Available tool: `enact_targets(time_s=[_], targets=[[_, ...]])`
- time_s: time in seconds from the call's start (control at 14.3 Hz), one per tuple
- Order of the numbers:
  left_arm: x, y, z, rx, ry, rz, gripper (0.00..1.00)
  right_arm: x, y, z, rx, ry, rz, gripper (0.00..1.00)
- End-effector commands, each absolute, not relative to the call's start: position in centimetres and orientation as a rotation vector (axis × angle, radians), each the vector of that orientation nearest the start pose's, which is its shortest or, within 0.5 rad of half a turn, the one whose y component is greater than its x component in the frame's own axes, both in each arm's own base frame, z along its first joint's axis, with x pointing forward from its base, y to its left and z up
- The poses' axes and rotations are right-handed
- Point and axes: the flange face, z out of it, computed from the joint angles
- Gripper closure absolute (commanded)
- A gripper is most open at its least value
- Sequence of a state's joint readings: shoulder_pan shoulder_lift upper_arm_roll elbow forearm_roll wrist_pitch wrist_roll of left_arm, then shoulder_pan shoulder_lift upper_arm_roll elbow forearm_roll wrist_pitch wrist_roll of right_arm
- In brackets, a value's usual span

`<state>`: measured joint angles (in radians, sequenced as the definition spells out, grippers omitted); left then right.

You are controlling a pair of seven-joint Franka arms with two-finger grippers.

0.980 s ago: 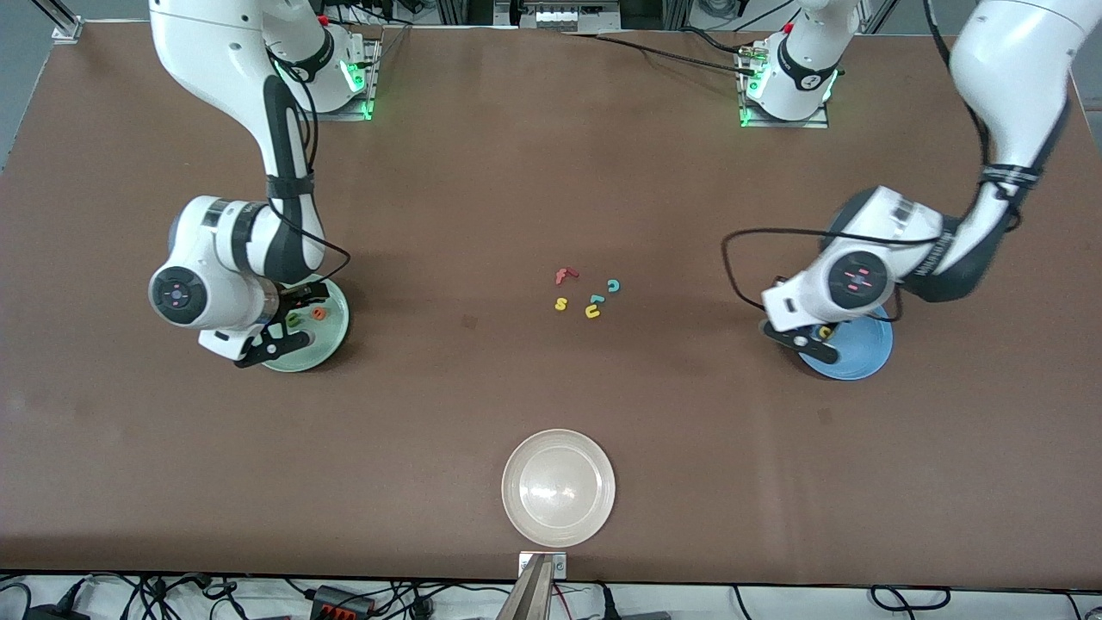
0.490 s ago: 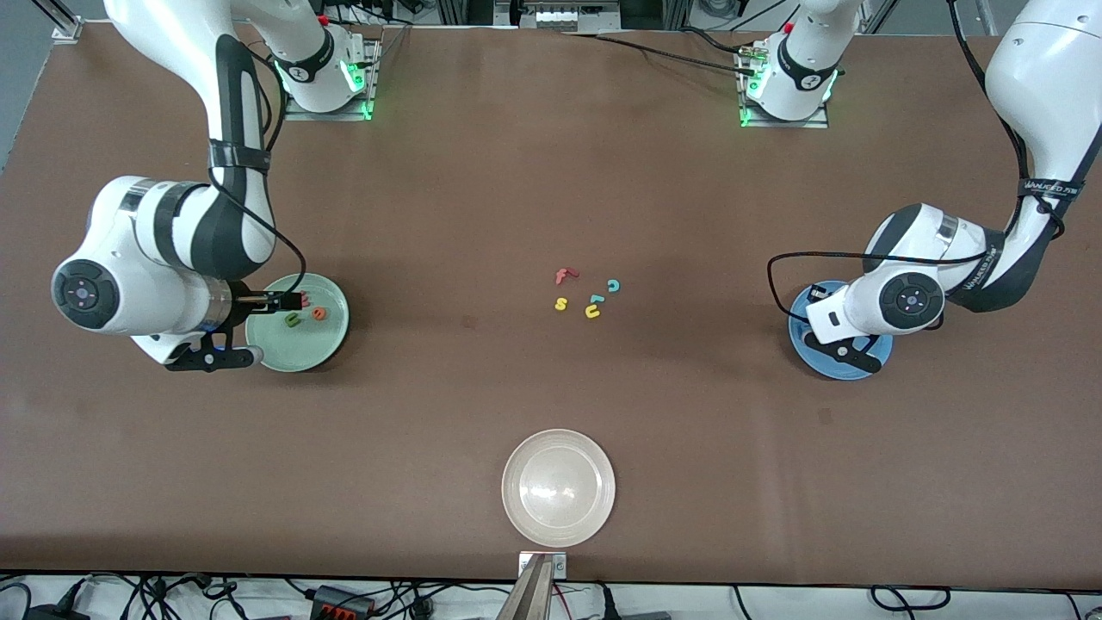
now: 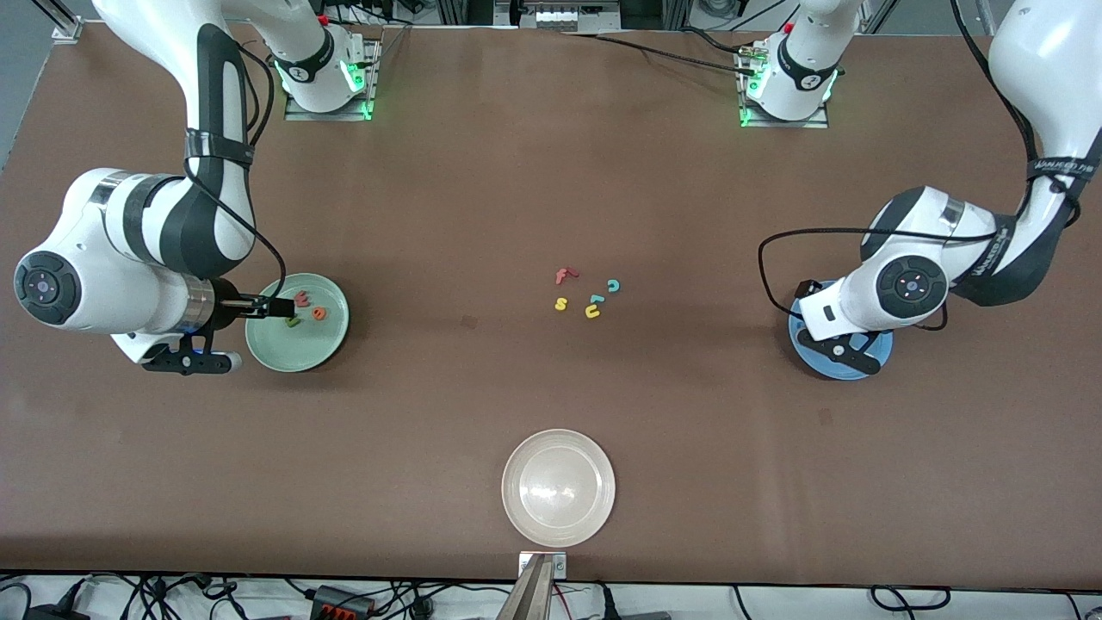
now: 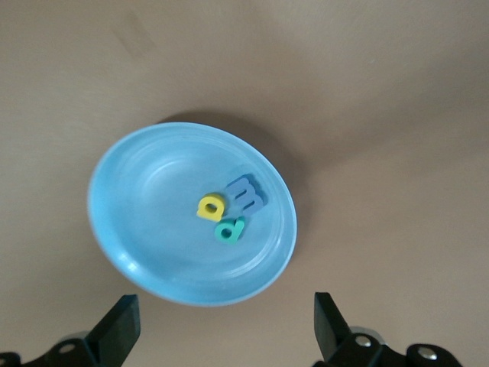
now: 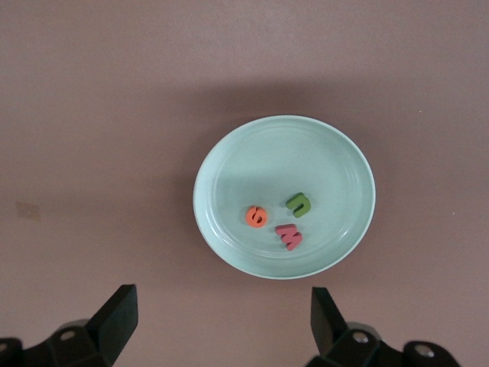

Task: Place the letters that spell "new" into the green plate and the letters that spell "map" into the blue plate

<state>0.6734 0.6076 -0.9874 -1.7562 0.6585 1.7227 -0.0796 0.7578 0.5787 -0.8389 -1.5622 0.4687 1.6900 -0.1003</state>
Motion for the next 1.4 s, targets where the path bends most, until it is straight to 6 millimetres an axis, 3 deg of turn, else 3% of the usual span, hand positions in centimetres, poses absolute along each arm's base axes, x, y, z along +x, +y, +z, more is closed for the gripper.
enact_targets(time_s=[0.0,0.14,0.21,0.42,0.63,0.84,1.12,1.26,1.33], targets=[[61.7,-8.9,38.8,-2.854,0.630,0.416,0.00,64.9,7.9,40.3,-3.049,0.216,0.357,0.00],[62.1,-9.1,42.7,-2.920,0.587,0.401,0.00,64.6,7.6,42.1,-3.089,0.339,0.339,0.00],[61.6,-10.3,44.2,-2.956,0.577,0.405,0.00,64.4,7.2,43.4,-3.109,0.348,0.315,0.00],[61.9,-8.0,46.3,-3.082,0.414,0.468,0.00,63.4,4.7,49.3,-3.172,0.292,0.177,0.00],[61.3,-7.1,47.7,-3.138,0.297,0.489,0.00,62.1,-1.1,55.4,-3.169,0.336,0.020,0.00],[60.2,-6.6,48.8,-3.167,0.212,0.487,0.00,61.0,-6.0,59.3,-3.151,0.336,-0.081,0.00],[58.0,-6.6,50.6,-3.126,0.129,0.319,0.00,58.7,-9.8,62.7,-3.156,0.229,-0.053,0.00],[56.2,-5.8,51.0,-3.155,0.076,0.107,0.00,58.0,-9.8,63.3,-3.155,0.227,-0.038,0.00],[55.4,-6.0,51.1,-3.159,0.063,0.054,0.00,58.3,-8.8,63.5,-3.164,0.203,-0.050,0.00]])
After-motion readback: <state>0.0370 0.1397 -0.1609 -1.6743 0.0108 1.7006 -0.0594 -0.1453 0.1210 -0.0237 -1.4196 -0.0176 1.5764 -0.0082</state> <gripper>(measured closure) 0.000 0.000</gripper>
